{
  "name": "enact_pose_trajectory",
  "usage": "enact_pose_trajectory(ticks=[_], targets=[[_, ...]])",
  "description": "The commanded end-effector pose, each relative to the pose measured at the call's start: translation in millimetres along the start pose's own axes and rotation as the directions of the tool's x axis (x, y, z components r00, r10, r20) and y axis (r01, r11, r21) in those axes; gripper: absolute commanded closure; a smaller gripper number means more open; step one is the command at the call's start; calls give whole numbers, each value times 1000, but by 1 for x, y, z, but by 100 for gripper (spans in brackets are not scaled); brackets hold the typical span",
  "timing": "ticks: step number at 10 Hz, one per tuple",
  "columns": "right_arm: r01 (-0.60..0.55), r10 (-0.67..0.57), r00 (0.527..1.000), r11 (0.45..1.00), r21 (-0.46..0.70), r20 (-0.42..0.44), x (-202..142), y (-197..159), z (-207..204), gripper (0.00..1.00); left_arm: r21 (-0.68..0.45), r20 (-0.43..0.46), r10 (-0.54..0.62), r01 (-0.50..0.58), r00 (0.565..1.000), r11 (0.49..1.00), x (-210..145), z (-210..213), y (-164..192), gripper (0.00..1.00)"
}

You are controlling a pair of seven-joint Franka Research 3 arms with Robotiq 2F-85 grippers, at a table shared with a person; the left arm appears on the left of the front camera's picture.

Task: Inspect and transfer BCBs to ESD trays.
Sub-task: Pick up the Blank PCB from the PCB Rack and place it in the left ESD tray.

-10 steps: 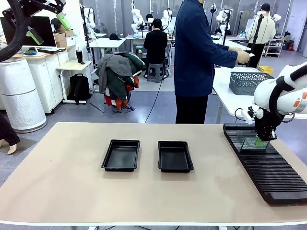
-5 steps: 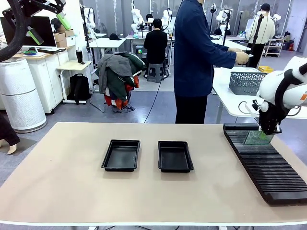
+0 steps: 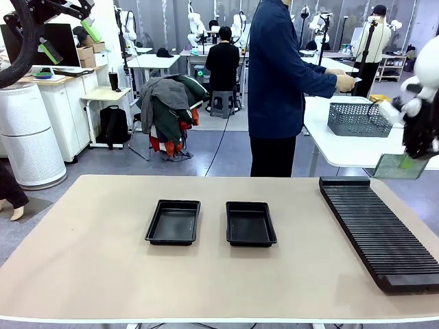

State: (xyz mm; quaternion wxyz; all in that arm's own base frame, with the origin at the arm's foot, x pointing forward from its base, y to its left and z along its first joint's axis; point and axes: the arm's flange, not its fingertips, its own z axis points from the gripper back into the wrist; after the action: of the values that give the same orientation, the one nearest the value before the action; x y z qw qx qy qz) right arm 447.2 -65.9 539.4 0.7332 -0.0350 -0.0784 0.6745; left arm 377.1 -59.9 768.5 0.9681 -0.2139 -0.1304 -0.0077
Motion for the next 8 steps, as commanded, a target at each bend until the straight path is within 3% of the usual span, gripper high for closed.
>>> enact_pose_trajectory(ticks=[1, 4, 8], targets=[[18, -18, 1000, 1000, 15, -6, -3, 5, 38, 100, -1, -2, -8, 8, 1000, 1000, -1, 0, 1, 0], [24, -25, 1000, 1000, 10, 7, -9, 16, 93, 100, -1, -2, -8, 8, 1000, 1000, -1, 0, 1, 0], [36, -35, 999, 999, -8, 13, -13, 16, 114, 100, -1, -2, -8, 8, 1000, 1000, -1, 0, 1, 0]])
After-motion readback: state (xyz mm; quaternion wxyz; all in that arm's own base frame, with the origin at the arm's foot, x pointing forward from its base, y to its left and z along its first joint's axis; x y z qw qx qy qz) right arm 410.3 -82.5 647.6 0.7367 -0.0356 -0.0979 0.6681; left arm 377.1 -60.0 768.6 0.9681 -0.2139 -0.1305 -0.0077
